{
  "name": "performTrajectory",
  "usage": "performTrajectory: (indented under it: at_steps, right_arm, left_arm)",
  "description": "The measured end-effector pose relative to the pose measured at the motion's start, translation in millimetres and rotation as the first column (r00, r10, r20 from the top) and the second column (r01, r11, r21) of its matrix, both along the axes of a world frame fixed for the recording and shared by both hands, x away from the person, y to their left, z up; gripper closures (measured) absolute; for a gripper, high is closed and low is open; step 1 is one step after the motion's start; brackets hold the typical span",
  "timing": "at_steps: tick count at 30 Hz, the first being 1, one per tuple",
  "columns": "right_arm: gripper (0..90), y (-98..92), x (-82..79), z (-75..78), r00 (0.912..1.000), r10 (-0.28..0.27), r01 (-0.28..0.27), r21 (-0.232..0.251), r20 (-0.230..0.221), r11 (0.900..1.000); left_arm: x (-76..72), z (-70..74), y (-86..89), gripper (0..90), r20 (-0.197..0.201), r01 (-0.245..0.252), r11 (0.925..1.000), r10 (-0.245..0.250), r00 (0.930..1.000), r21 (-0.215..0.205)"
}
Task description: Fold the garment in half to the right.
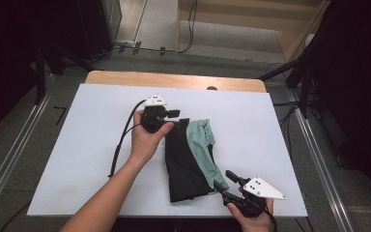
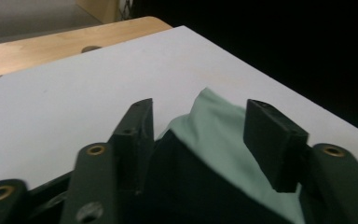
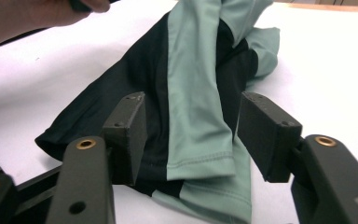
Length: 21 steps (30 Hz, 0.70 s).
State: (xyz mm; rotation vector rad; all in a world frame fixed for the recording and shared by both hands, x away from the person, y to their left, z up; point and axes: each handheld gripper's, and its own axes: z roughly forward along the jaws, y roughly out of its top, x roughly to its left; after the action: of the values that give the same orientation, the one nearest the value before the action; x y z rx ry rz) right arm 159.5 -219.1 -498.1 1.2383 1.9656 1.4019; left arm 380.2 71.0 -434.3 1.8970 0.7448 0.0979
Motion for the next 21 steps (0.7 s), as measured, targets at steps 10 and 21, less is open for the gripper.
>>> performTrajectory:
  at_steps: [10,21]
  right_arm:
    - [72.1,14.5,44.4,-17.0,0.9857,0.011,-0.027,-0.094,-0.168,0.995]
    - [88.2,-17.7,13.5,-0.5,0.9885,-0.038,0.027,-0.076,-0.146,0.997]
  left_arm:
    - [-7.0,-31.1,20.3,89.4,-0.070,0.023,0.9993,-0.021,0.9973,0.029]
    - [-5.7,-38.9,26.7,89.9,-0.088,0.003,0.9994,0.000,0.9962,0.036]
